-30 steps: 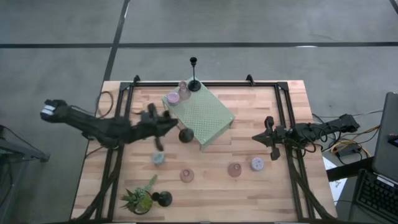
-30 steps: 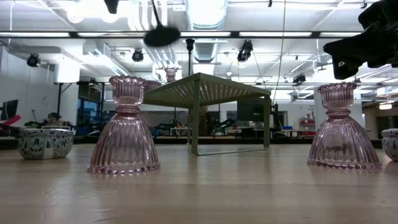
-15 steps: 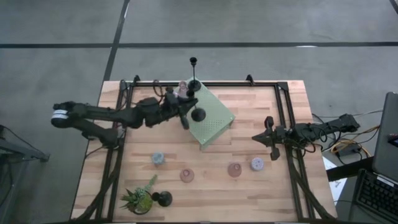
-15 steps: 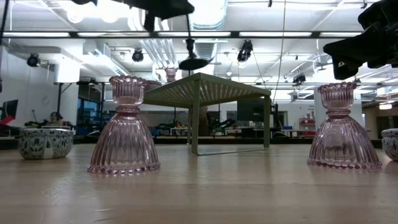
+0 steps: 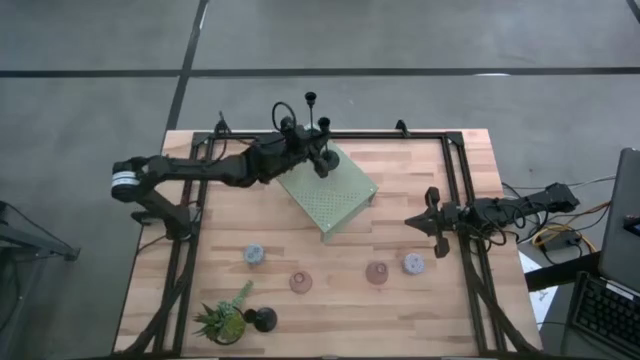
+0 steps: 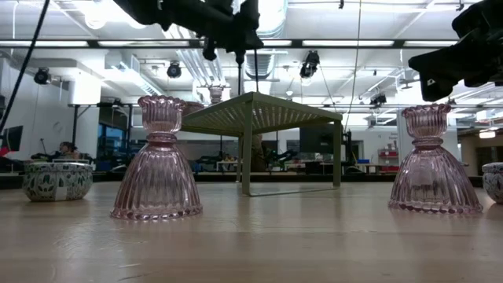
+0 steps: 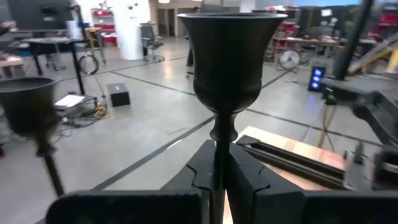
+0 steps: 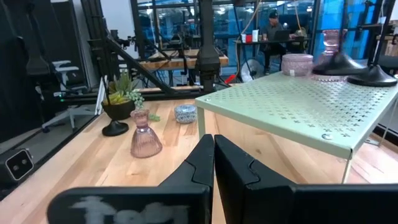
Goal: Pick & Place candle stick holders
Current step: Put the top black candle holder on the shelf
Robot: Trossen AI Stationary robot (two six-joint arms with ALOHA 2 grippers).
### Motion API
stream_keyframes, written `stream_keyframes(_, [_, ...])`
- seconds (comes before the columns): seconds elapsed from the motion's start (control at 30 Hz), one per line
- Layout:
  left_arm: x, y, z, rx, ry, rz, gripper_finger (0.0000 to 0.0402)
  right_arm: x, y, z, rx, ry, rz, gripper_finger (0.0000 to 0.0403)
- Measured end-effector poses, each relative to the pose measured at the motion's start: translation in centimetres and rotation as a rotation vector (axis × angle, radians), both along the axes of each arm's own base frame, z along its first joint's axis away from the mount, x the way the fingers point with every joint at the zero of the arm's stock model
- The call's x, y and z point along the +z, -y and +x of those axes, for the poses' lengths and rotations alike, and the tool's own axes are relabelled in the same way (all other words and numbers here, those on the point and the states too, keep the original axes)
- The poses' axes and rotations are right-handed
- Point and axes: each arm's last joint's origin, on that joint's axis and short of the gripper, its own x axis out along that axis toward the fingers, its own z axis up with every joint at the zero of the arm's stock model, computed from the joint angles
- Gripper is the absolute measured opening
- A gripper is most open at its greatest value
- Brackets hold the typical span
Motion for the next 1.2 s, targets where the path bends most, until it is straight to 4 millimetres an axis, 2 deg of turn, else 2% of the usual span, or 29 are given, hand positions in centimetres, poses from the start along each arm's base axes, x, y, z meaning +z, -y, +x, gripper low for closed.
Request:
stream_keyframes(0.13, [-0.9, -1.3, 0.3, 0.034, -0.013, -0.033, 0.0018, 0.0, 0.0, 0.0, 0.000, 0.000, -0.004, 0.0008])
stream_keyframes(0.33, [-1.4, -2.6, 0.4, 0.069, -0.011, -0.052, 0.0034, 0.0, 0.0, 0.0, -0.001, 0.000, -0.004, 0.0008])
stream_keyframes(0.53, [-1.8, -3.3, 0.4, 0.086, -0.020, -0.052, 0.0020, 0.0, 0.0, 0.0, -0.001, 0.000, -0.004, 0.0008])
stream_keyframes(0.77, [-2.1, -3.4, 0.6, 0.089, -0.018, -0.049, 0.0036, 0.0, 0.0, 0.0, -0.001, 0.000, -0.004, 0.0008])
stream_keyframes(1.03, [-2.1, -3.4, 0.8, 0.046, -0.030, -0.038, 0.0022, 0.0, 0.0, 0.0, -0.001, 0.000, -0.004, 0.0008])
stream_keyframes(1.2, [-2.1, -3.4, 0.8, 0.044, -0.021, -0.035, 0.0030, 0.0, 0.0, 0.0, -0.001, 0.000, -0.002, 0.0008])
